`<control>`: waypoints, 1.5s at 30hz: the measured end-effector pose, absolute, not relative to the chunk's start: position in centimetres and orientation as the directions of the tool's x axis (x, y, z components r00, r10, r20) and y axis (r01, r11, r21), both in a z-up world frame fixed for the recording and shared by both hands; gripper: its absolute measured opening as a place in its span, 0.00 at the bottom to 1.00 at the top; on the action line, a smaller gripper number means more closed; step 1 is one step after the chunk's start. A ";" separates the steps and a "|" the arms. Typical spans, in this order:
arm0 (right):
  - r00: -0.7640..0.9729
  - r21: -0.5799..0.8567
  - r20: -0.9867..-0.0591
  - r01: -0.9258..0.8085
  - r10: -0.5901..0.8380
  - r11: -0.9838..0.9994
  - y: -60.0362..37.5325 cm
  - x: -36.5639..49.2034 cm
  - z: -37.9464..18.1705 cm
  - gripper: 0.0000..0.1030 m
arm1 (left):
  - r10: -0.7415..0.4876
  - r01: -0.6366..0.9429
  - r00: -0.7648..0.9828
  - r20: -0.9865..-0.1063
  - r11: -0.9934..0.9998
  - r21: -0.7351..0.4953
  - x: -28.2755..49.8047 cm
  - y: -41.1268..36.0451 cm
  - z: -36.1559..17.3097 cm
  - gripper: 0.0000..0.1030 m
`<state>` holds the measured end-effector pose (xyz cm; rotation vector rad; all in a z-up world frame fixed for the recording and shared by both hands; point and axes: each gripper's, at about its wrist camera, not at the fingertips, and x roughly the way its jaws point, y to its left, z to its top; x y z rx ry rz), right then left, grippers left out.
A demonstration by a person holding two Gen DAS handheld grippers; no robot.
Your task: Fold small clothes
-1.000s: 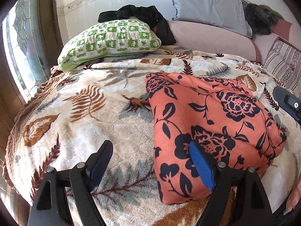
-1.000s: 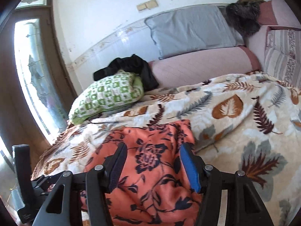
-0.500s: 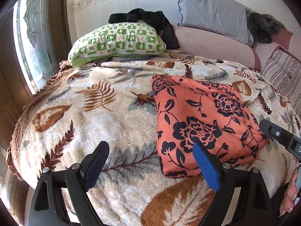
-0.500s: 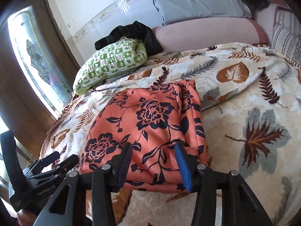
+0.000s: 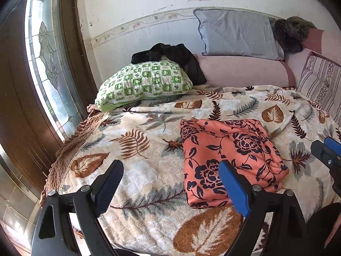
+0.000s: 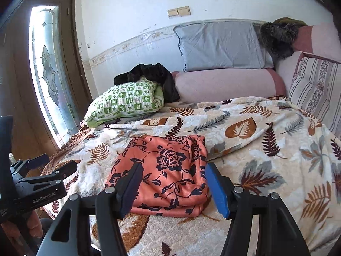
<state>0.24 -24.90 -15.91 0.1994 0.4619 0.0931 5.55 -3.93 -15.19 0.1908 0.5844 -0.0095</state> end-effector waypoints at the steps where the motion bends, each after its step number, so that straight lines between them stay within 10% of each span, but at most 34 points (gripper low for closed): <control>1: 0.892 0.214 -0.431 -0.043 0.133 0.976 -24.9 0.0 -15.7 0.64 | 0.056 0.050 0.836 -0.546 0.983 0.177 5.3 -3.9 -14.8 0.89; 45: 0.931 0.101 -0.358 -0.035 0.069 0.994 -20.2 -7.1 -3.3 0.67 | 0.034 0.001 0.937 -0.347 0.995 0.100 -2.7 -0.2 -0.5 0.89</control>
